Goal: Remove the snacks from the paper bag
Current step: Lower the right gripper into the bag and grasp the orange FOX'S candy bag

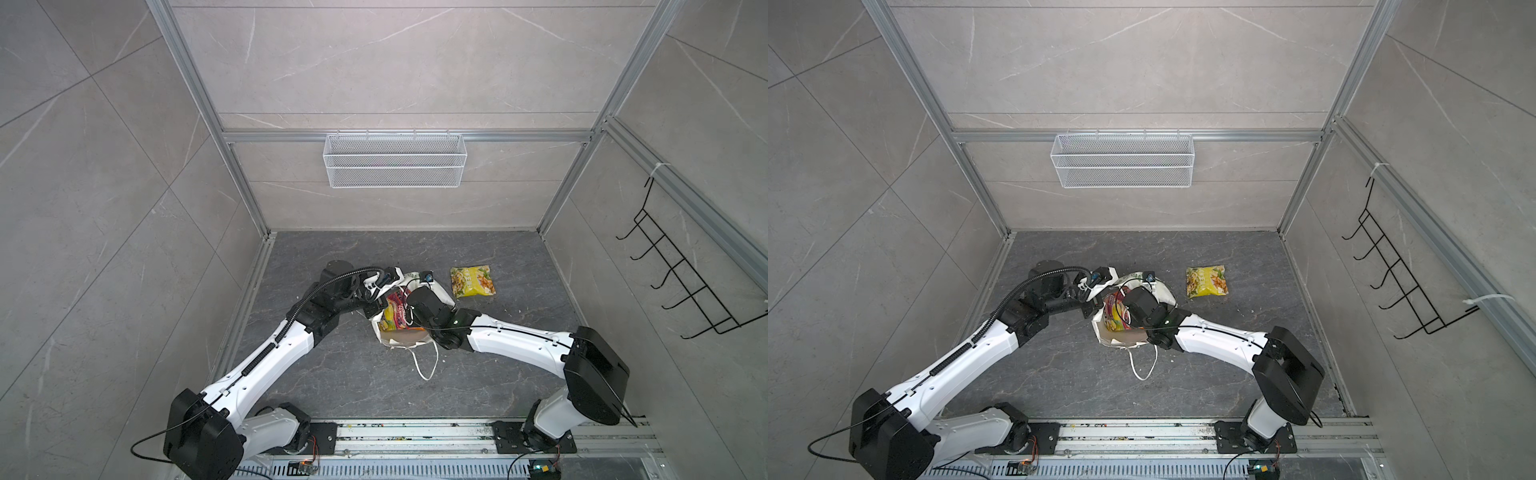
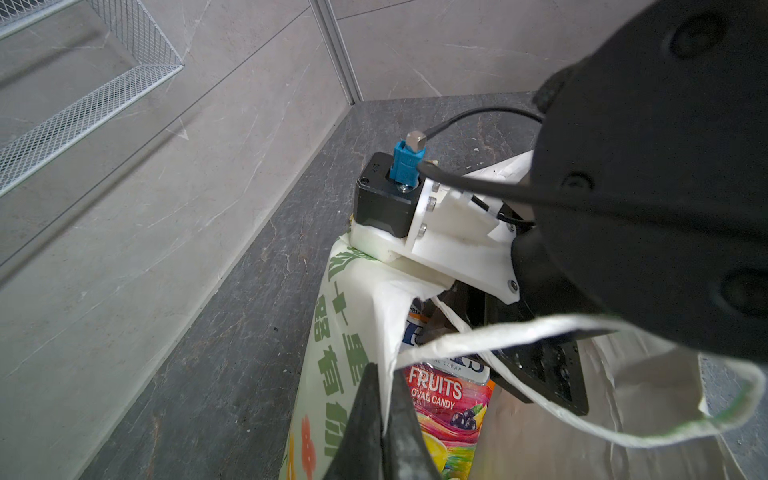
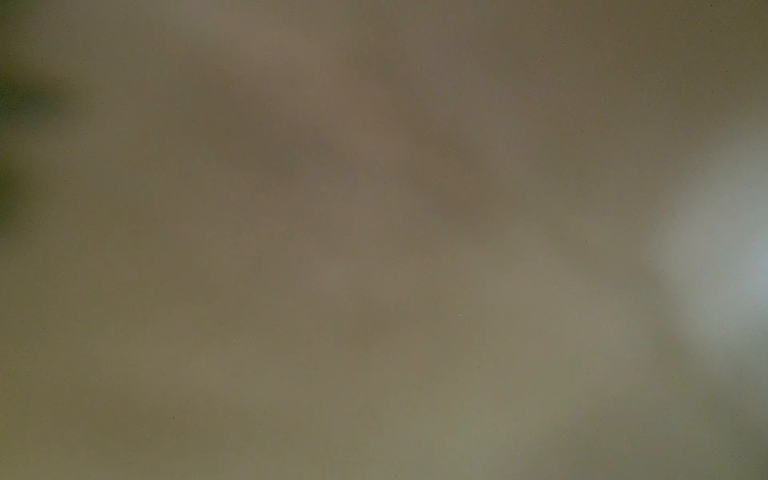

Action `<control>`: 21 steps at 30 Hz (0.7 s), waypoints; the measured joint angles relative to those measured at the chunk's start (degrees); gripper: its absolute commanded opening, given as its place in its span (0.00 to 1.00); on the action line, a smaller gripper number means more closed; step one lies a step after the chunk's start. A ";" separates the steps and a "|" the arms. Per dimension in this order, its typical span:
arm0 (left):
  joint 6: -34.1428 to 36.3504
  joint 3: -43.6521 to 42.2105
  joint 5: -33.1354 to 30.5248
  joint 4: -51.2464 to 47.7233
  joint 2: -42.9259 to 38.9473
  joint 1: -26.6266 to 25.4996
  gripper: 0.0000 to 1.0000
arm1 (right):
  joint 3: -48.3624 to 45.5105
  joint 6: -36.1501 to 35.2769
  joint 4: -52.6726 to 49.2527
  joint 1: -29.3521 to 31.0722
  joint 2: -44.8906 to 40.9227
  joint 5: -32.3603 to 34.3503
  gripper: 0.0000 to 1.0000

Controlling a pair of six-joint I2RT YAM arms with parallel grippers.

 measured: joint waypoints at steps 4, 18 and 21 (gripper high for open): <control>0.00 0.00 -0.17 0.39 0.00 0.02 0.00 | 0.00 -0.72 0.55 -0.28 0.00 -1.18 0.03; 0.00 -0.13 -0.37 1.44 0.00 -0.07 0.00 | -0.02 -6.29 -1.90 -0.42 -7.48 -7.91 0.00; 0.02 -0.13 -0.39 1.79 0.00 -0.07 0.00 | -0.04 -7.65 -2.86 -0.24 -9.86 -9.09 0.00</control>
